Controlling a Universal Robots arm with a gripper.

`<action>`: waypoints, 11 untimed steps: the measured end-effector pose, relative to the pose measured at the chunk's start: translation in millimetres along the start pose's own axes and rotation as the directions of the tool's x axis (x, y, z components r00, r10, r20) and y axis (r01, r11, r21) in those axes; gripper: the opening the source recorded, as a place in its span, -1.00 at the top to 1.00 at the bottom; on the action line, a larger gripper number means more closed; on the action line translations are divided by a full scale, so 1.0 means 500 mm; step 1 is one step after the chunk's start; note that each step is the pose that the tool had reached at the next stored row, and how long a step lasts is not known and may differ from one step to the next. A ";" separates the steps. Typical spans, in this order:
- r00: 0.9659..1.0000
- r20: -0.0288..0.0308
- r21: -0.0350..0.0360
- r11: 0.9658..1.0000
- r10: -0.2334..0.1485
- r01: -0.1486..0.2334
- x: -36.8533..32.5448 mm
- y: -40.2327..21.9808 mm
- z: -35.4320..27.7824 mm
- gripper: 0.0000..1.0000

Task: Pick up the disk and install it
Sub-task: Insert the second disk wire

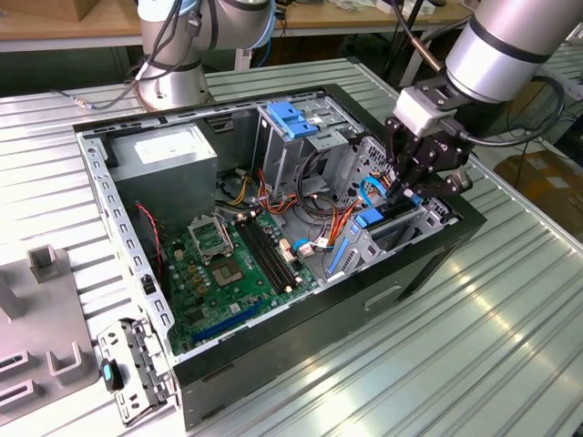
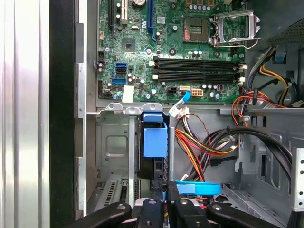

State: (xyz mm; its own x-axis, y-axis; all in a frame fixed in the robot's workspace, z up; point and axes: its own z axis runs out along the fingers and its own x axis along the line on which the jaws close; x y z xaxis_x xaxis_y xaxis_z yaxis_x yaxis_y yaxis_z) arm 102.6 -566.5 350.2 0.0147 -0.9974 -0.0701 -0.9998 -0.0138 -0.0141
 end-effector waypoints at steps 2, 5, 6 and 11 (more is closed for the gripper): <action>1.000 0.010 0.000 1.000 0.001 -0.001 0.001 0.000 0.000 0.68; 1.000 0.019 0.000 1.000 0.002 -0.002 0.003 0.000 0.001 0.68; 1.000 0.019 0.000 1.000 0.003 -0.003 0.003 0.000 0.001 0.68; 1.000 0.019 0.001 1.000 0.004 -0.004 0.003 -0.001 0.007 0.68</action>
State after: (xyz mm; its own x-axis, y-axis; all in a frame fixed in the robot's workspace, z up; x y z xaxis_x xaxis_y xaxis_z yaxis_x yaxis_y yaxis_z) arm 103.0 -567.8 346.7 0.0110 -0.9959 -0.0895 -0.9999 -0.0098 -0.0143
